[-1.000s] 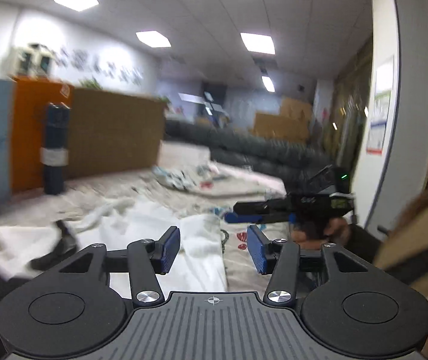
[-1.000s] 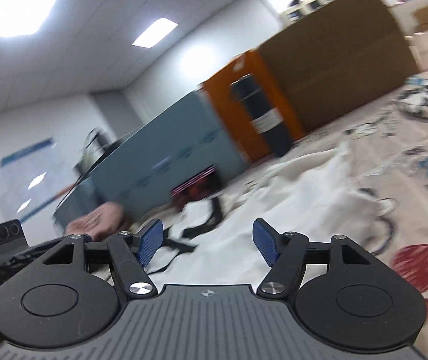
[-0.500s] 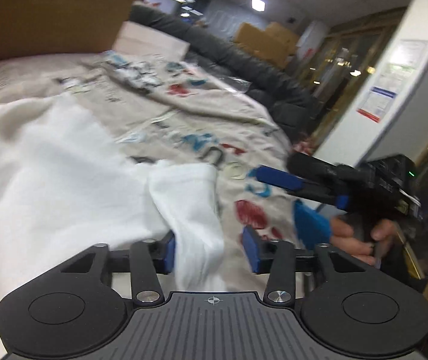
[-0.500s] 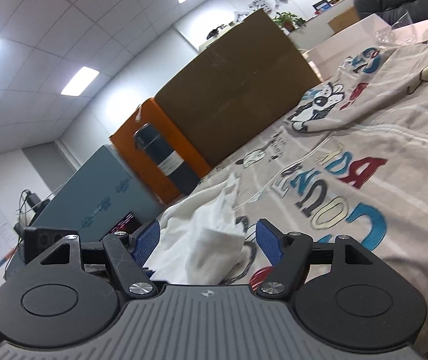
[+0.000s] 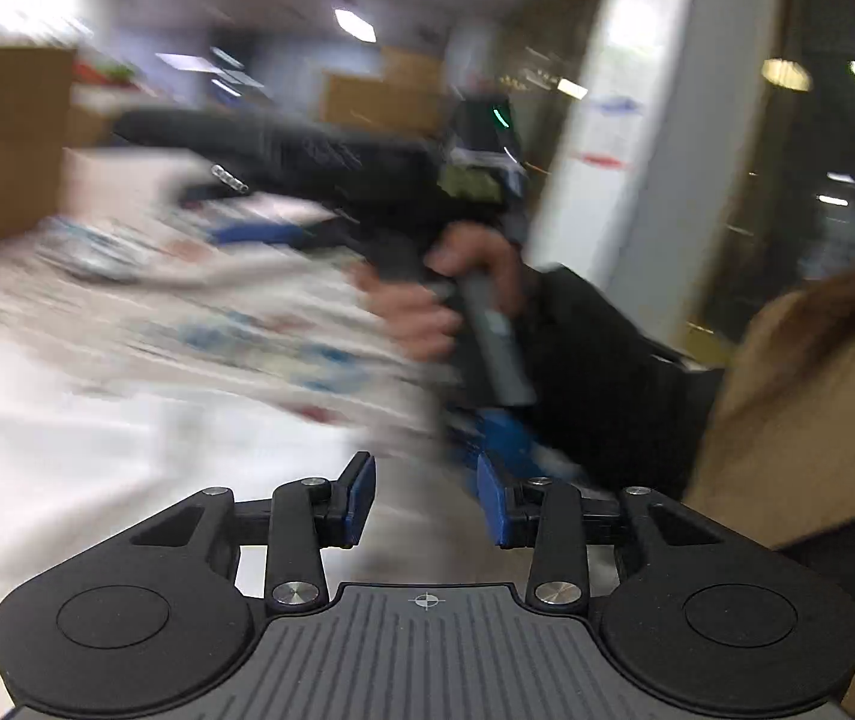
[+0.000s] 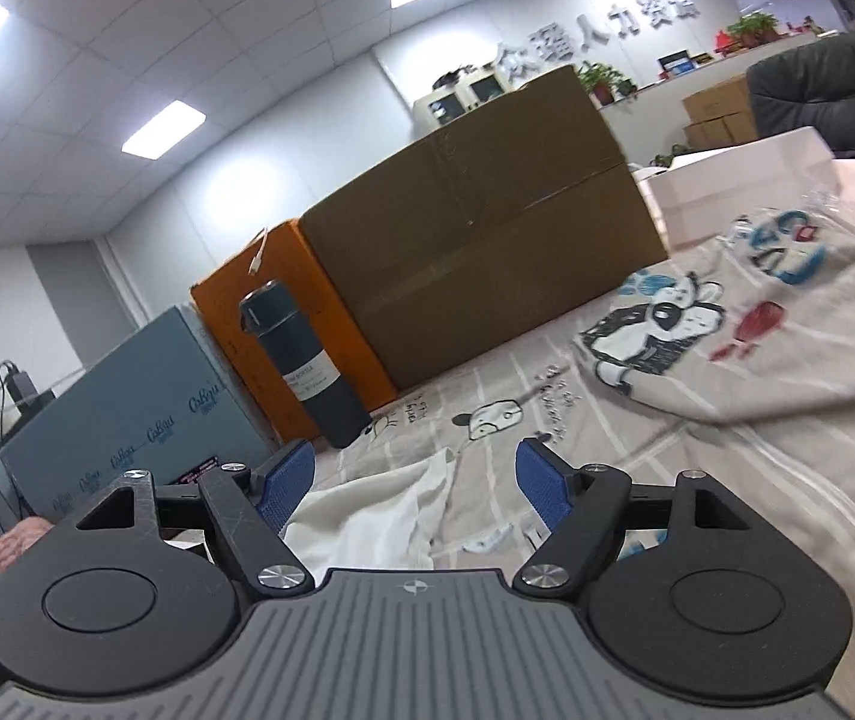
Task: Fold clothes
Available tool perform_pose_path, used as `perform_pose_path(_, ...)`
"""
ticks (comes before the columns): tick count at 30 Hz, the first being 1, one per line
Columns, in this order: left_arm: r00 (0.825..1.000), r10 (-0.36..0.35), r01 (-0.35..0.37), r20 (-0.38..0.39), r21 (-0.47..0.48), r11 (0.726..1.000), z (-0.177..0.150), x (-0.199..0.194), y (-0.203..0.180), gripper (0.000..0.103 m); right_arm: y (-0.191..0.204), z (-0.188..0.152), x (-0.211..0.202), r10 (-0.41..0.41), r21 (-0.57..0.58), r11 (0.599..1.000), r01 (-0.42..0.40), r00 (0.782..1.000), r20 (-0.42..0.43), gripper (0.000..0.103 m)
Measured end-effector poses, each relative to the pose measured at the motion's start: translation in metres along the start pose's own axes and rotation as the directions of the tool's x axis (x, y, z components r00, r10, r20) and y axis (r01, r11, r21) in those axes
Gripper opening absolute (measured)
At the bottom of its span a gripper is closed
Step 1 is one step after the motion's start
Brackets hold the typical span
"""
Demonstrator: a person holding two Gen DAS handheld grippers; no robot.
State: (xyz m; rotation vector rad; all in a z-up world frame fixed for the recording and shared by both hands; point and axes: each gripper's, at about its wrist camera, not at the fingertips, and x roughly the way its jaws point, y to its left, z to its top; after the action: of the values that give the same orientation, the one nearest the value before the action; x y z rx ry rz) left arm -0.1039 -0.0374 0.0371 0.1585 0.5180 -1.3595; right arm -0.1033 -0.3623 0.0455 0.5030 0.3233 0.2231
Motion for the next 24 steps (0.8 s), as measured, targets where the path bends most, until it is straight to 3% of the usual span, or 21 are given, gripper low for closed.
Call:
perform_pose_path(1,0.995,0.094,-0.094,0.025,-0.019,0.995,-0.003,-0.018,0.01,0.053,0.002,0.003,0.012,0.001,-0.005,1.0,-0.001,1.0,-0.019,0.073)
perform_pose_path(2,0.979,0.201,-0.2,0.037,-0.044,0.979,-0.007,-0.035,0.02,0.053,0.005,0.006,0.024,0.002,-0.007,1.0,-0.002,0.999,-0.036,0.073)
perform_pose_path(3,0.949,0.312,-0.309,0.043,-0.071,0.948,-0.011,-0.052,0.031,0.053,0.007,0.008,0.036,0.004,-0.009,1.0,-0.005,0.999,-0.052,0.073)
perform_pose_path(5,0.867,0.497,-0.49,0.031,-0.125,0.863,-0.021,-0.081,0.049,0.054,0.01,0.012,0.059,0.014,-0.008,1.0,-0.014,0.997,-0.07,0.073)
perform_pose_path(8,0.709,0.705,-0.704,-0.034,-0.094,0.704,-0.036,-0.104,0.065,0.062,0.015,0.014,0.092,0.012,-0.012,1.0,-0.014,0.994,-0.107,0.073)
perform_pose_path(9,0.673,0.738,-0.74,-0.054,-0.074,0.669,-0.041,-0.108,0.069,0.066,0.015,0.013,0.103,0.004,-0.018,1.0,-0.006,0.993,-0.121,0.073)
perform_pose_path(10,0.651,0.756,-0.759,-0.072,-0.066,0.648,-0.045,-0.111,0.074,0.067,0.016,0.013,0.114,-0.004,-0.024,1.0,0.001,0.991,-0.136,0.073)
perform_pose_path(14,0.608,0.786,-0.794,-0.115,-0.057,0.606,-0.053,-0.116,0.09,0.067,0.016,0.011,0.147,-0.035,-0.014,0.999,0.033,0.984,-0.177,0.073)
perform_pose_path(19,0.62,0.769,-0.778,-0.155,0.005,0.628,-0.052,-0.092,0.095,0.071,0.012,0.009,0.171,-0.047,-0.007,0.999,0.047,0.977,-0.209,0.073)
perform_pose_path(24,0.59,0.785,-0.786,-0.189,0.088,0.612,-0.054,-0.068,0.103,0.072,0.007,0.006,0.187,-0.077,-0.013,0.997,0.076,0.972,-0.222,0.073)
